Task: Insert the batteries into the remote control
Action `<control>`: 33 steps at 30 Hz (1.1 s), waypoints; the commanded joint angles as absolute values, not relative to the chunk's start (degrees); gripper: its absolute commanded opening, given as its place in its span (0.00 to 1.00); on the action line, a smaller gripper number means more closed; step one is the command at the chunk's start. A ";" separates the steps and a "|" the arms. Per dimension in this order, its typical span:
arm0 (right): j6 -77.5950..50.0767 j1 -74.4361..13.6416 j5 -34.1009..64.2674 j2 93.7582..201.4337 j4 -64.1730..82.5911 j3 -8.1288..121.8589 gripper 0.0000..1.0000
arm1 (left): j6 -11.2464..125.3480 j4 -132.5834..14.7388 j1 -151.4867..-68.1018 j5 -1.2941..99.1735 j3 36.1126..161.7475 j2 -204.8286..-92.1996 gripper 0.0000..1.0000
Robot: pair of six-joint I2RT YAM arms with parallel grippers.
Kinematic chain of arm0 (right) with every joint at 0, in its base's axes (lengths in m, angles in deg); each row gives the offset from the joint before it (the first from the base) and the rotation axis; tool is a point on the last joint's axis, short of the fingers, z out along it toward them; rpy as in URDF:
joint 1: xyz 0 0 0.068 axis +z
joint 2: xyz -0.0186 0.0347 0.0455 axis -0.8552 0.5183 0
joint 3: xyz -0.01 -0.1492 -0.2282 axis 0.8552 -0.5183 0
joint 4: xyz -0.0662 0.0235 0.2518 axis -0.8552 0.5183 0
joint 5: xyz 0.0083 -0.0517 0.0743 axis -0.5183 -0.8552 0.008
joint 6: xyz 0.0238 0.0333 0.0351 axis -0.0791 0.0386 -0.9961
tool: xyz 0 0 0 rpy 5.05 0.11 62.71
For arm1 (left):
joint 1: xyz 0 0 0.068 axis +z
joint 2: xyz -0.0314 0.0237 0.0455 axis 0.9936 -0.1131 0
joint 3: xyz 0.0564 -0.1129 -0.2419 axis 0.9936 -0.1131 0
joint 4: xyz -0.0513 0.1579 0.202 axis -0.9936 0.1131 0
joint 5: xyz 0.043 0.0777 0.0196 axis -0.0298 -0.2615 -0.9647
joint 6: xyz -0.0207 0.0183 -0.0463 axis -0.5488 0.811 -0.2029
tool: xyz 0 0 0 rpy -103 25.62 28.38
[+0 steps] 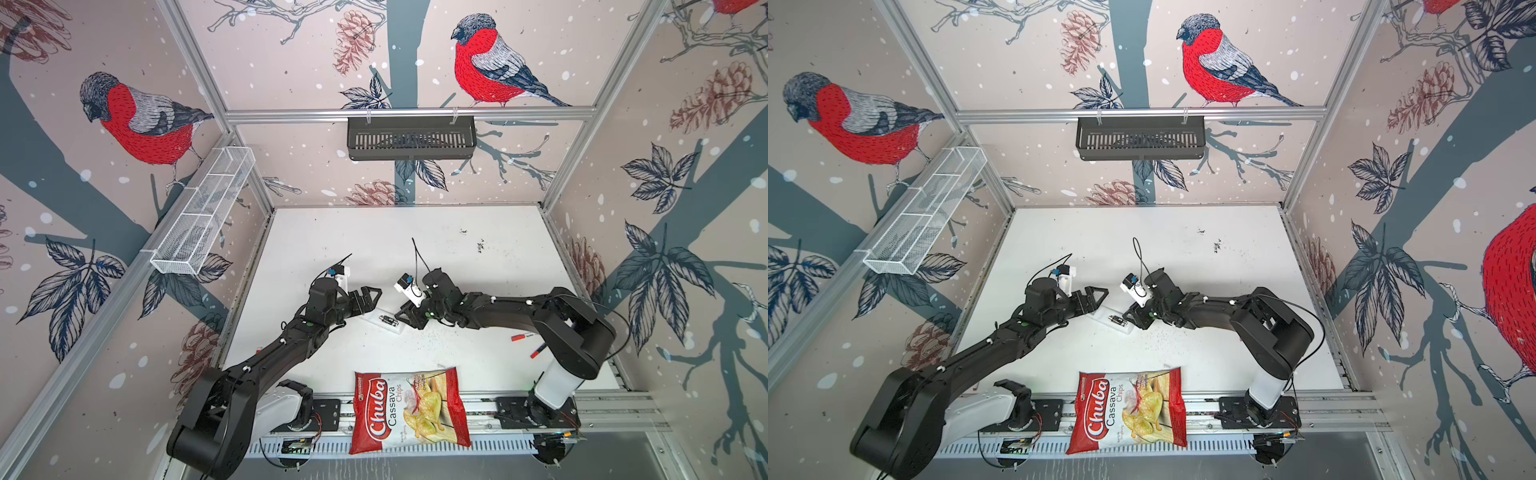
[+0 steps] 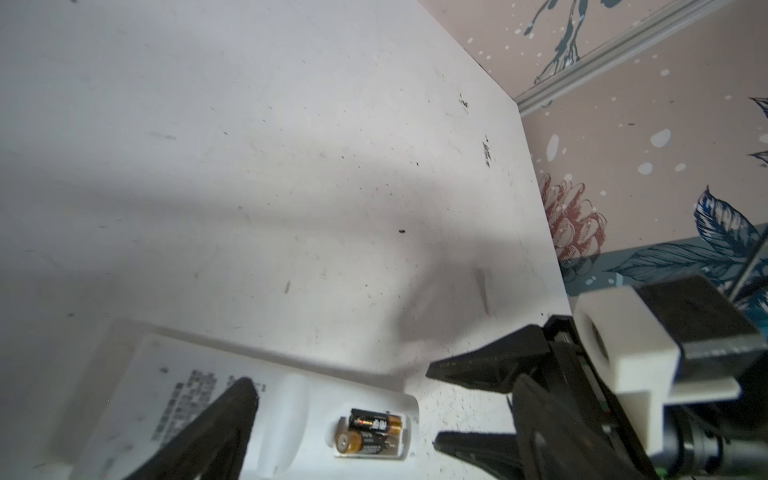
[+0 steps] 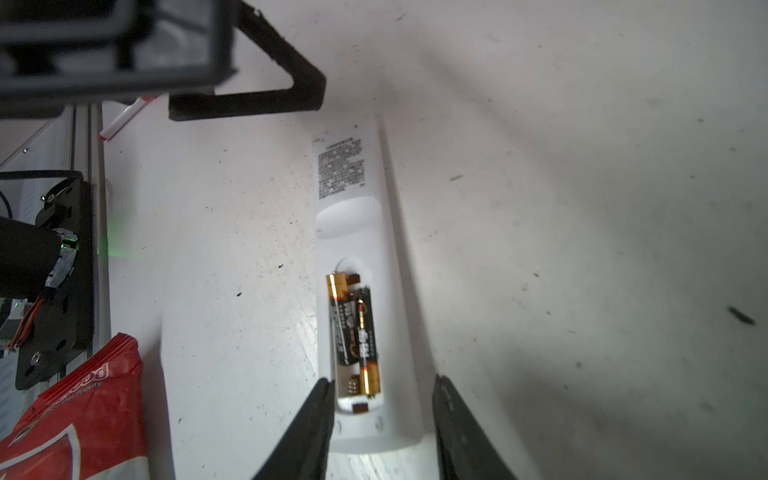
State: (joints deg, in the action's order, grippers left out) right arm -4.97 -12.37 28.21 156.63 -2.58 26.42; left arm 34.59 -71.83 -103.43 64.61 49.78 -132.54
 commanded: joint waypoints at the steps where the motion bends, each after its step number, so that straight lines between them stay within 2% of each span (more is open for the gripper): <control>1: -9.80 -12.95 25.97 154.59 -1.79 24.84 0.42 | 34.46 -75.24 -103.69 71.29 49.75 -132.93 0.94; 6: -17.22 -14.27 26.89 155.06 3.13 25.55 0.45 | 35.15 -72.72 -104.16 70.53 49.03 -130.61 0.93; 10: -27.98 -13.72 26.89 155.71 4.44 25.89 0.72 | 35.46 -71.31 -104.07 65.57 48.99 -129.36 0.94; 17: -35.31 -9.70 26.21 154.29 6.09 26.64 0.90 | 34.54 -69.57 -101.58 58.78 50.56 -133.12 0.94; 23: -38.01 -7.19 27.45 154.57 4.38 26.23 1.00 | 35.30 -73.64 -98.85 57.89 51.34 -135.91 0.95; 33: -41.88 -7.11 27.18 155.83 1.75 25.80 0.99 | 36.73 -73.68 -97.01 64.39 52.40 -143.77 0.95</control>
